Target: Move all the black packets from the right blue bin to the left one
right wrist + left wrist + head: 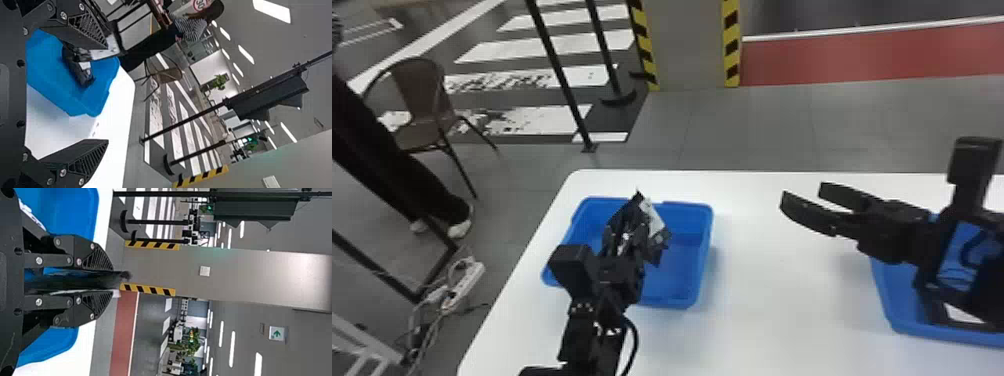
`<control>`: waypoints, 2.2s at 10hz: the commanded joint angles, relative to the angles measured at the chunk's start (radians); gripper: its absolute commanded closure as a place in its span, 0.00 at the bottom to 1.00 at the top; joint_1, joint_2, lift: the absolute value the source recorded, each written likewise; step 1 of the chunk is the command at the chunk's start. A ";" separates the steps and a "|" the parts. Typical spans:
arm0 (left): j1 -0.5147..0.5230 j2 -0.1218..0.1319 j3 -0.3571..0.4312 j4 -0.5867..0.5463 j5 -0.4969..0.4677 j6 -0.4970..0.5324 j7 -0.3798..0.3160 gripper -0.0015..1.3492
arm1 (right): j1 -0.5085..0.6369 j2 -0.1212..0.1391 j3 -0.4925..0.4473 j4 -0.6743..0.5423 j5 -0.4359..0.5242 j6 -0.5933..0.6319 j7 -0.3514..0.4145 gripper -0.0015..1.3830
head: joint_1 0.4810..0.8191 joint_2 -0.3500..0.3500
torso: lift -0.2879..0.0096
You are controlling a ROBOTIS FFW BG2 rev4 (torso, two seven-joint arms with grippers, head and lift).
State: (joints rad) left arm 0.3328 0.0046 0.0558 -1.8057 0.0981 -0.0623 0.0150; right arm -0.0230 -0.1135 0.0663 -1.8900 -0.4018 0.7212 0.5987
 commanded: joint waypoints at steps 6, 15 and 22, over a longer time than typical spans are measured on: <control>0.055 0.018 -0.056 -0.073 0.107 -0.124 -0.018 0.17 | 0.276 0.000 -0.224 -0.381 0.224 0.103 -0.223 0.14 | 0.63 0.61 | 0.60; 0.107 0.023 -0.077 -0.139 0.141 -0.134 -0.023 0.17 | 0.079 -0.041 -0.316 0.075 0.215 0.108 -0.458 0.14 | 0.63 0.31 | 0.60; 0.107 0.021 -0.077 -0.139 0.149 -0.144 -0.023 0.17 | -0.110 -0.048 -0.304 0.443 0.230 0.032 -0.422 0.14 | 0.63 0.29 | 0.60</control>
State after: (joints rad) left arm 0.4393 0.0260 -0.0211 -1.9451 0.2469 -0.2050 -0.0079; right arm -0.1221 -0.1606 -0.2370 -1.4653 -0.1742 0.7578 0.1764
